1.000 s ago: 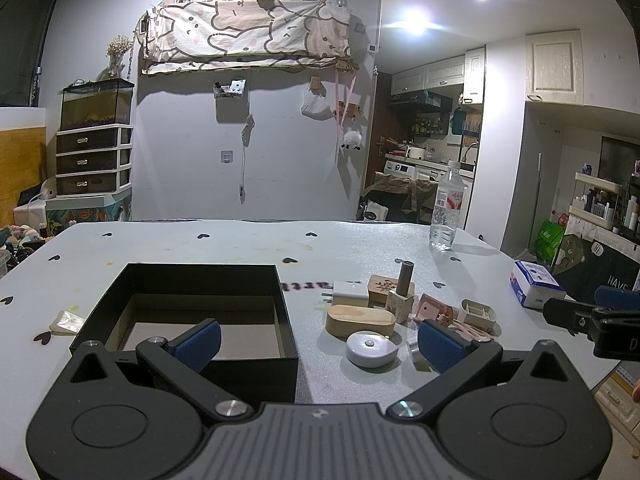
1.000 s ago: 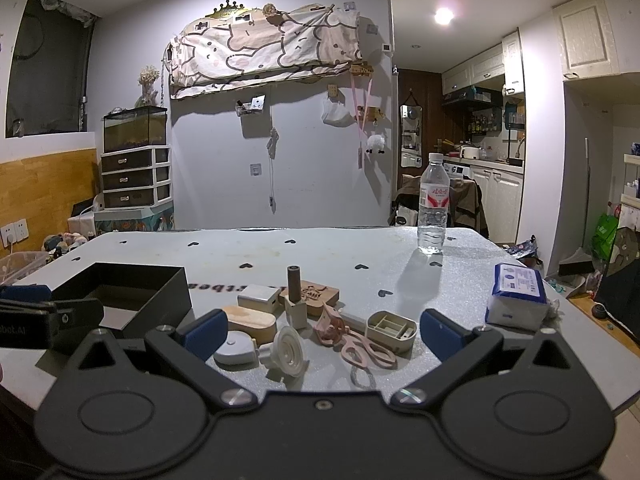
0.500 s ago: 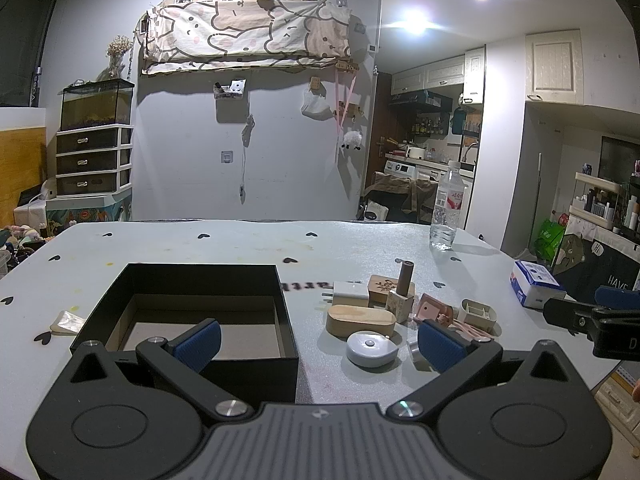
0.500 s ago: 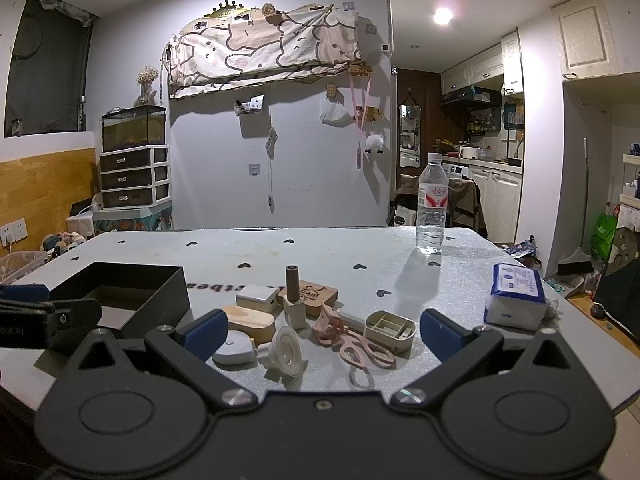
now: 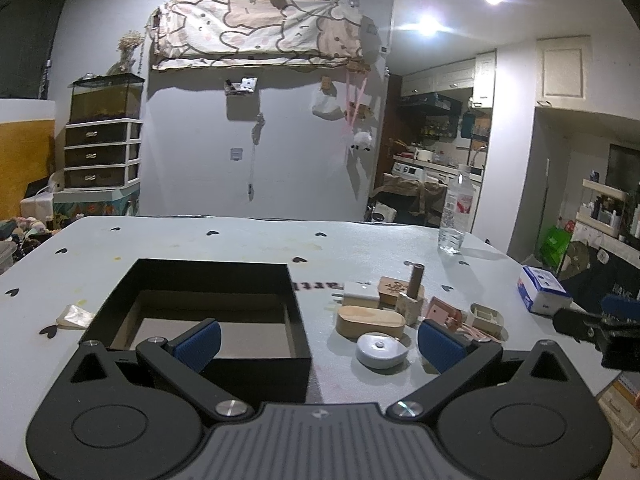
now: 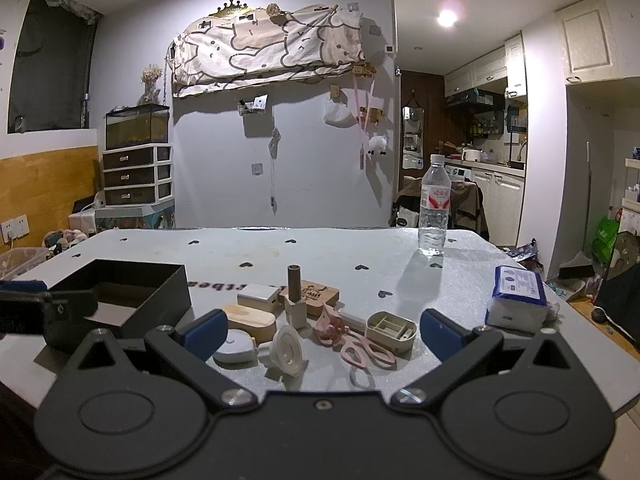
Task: Organize rigid objects
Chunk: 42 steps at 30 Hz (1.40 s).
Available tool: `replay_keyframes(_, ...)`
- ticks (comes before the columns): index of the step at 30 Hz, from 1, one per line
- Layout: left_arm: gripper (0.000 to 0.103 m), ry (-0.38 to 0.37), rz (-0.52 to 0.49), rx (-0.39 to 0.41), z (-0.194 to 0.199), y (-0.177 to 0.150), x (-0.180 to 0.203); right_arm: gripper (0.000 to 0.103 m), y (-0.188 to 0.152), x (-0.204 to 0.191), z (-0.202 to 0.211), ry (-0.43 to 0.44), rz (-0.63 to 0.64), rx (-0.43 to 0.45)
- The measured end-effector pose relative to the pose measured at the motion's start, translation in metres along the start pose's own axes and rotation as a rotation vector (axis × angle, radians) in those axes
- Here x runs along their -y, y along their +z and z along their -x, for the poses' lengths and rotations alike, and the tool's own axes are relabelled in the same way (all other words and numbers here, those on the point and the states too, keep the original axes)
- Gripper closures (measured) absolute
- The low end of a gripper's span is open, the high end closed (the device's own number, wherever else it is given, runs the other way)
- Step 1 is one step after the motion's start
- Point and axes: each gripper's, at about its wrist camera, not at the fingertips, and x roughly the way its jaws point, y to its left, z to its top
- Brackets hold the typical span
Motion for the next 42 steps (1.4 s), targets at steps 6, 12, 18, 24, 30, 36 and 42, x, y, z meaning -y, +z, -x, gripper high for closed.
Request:
replay_keyframes(6, 0.000, 0.068, 0.017, 0.027, -0.001, 0.000, -0.020, 0.000, -0.009, -0.002, -0.012, 0.002, 0.002, -0.025)
replay_keyframes(12, 0.000, 0.130, 0.060, 0.021, -0.006, 0.000, -0.049, 0.000, -0.017, -0.003, -0.026, 0.017, -0.016, -0.047)
replay_keyframes(18, 0.000, 0.222, 0.088, -0.030, -0.017, -0.001, -0.085, 0.000, -0.024, -0.007, -0.052, 0.039, -0.049, -0.074)
replay_keyframes(24, 0.000, 0.290, 0.087, -0.026, -0.022, -0.002, -0.112, 0.000, -0.033, -0.023, -0.079, 0.065, -0.031, -0.117)
replay_keyframes(30, 0.000, 0.298, 0.076, -0.042, -0.033, -0.006, -0.130, 0.000, -0.037, -0.031, -0.102, 0.109, -0.083, -0.100)
replay_keyframes(36, 0.025, 0.272, 0.123, -0.033, -0.042, -0.010, -0.144, 0.002, -0.037, -0.036, -0.120, 0.063, -0.093, -0.110)
replay_keyframes(42, 0.064, 0.270, 0.137, -0.068, -0.056, -0.010, -0.148, 0.041, -0.033, -0.026, -0.132, 0.100, -0.146, -0.126)
